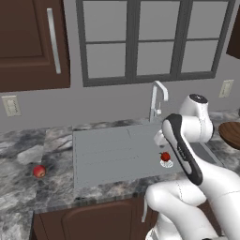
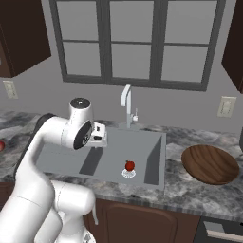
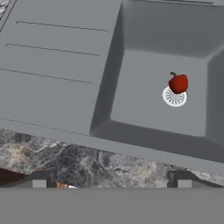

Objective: Remove the bell pepper and apple from the sink. Then move the bowl and cup from the counter to the sink for washing.

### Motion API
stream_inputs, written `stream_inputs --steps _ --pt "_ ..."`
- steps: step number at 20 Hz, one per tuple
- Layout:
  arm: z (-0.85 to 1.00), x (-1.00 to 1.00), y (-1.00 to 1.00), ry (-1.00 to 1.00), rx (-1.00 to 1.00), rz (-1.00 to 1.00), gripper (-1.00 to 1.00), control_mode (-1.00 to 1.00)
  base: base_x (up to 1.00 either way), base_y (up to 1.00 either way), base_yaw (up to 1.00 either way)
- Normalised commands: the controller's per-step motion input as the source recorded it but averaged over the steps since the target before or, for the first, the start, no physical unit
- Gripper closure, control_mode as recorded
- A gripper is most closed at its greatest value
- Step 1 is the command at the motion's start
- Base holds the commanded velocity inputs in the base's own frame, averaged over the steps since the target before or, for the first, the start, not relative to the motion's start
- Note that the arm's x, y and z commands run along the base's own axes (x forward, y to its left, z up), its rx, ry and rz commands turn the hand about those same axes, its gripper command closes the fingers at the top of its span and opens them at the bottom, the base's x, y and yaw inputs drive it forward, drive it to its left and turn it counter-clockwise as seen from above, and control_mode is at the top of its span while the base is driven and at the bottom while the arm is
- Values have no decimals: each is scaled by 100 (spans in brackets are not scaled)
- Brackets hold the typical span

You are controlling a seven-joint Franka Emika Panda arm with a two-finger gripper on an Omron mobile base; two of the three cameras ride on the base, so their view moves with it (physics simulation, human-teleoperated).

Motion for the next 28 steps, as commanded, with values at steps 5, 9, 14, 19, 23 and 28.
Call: stream_inputs --steps 5,9,14,19,23,28 --pt "0 5 -38 -9 -2 -16 -100 -100 0 0 0" --pt "-1 7 -35 -12 0 -17 -100 -100 0 0 0" --pt "-6 7 -33 -6 0 -15 -100 -100 0 0 0" --pt "-14 8 -20 -4 -2 -15 -100 -100 0 0 0" --pt "-7 24 -18 0 -4 -5 -100 -100 0 0 0" --pt "-7 23 -22 0 -3 0 -100 -100 0 0 0"
